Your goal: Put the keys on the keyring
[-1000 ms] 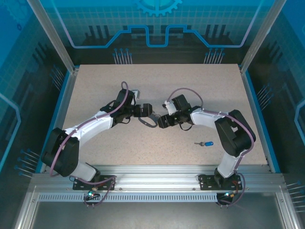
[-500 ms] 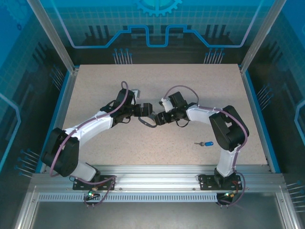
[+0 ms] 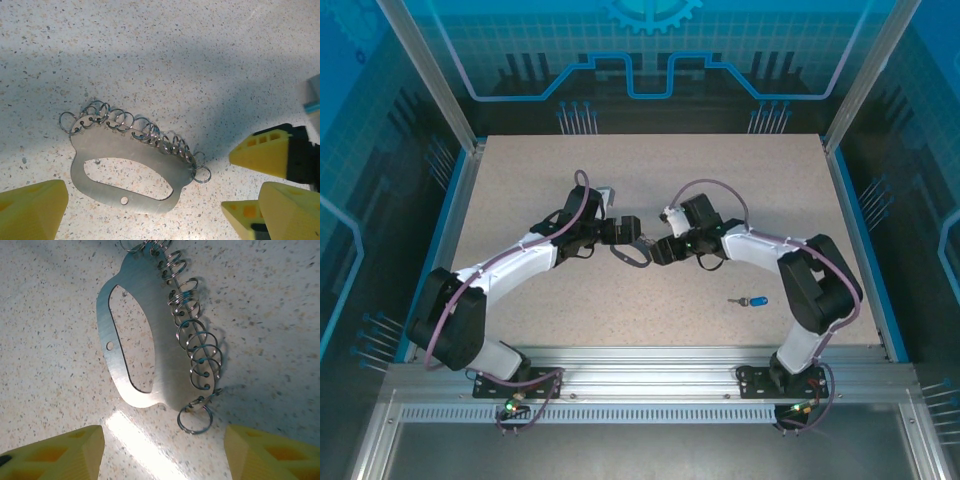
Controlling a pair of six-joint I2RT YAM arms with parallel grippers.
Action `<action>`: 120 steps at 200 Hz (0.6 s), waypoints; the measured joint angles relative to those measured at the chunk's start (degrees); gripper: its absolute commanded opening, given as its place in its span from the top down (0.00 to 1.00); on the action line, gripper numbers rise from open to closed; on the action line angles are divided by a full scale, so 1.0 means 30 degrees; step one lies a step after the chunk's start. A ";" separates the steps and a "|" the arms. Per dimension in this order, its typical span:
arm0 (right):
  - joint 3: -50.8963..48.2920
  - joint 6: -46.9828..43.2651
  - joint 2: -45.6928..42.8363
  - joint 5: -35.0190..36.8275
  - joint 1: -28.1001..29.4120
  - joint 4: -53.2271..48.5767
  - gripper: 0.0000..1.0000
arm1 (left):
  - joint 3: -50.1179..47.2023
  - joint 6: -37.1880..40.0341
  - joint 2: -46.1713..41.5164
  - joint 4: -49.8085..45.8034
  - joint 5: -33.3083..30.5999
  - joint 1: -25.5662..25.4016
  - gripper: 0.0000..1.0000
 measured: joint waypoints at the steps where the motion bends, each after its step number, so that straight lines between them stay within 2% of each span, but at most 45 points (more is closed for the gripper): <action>1: -0.0007 -0.0029 -0.0015 0.0029 0.0000 -0.0007 0.34 | 0.0000 0.0000 0.0000 0.0000 0.0000 0.0000 0.01; 57: 0.0058 -0.2535 0.0109 0.2761 0.0896 -0.1894 0.36 | 0.0000 0.0000 0.0000 -0.0007 0.0204 0.0058 0.01; 120: 0.0969 -0.3738 0.1355 0.3235 0.1115 -0.2659 0.40 | -0.0007 -0.0160 0.0000 0.0051 0.0954 0.0466 0.01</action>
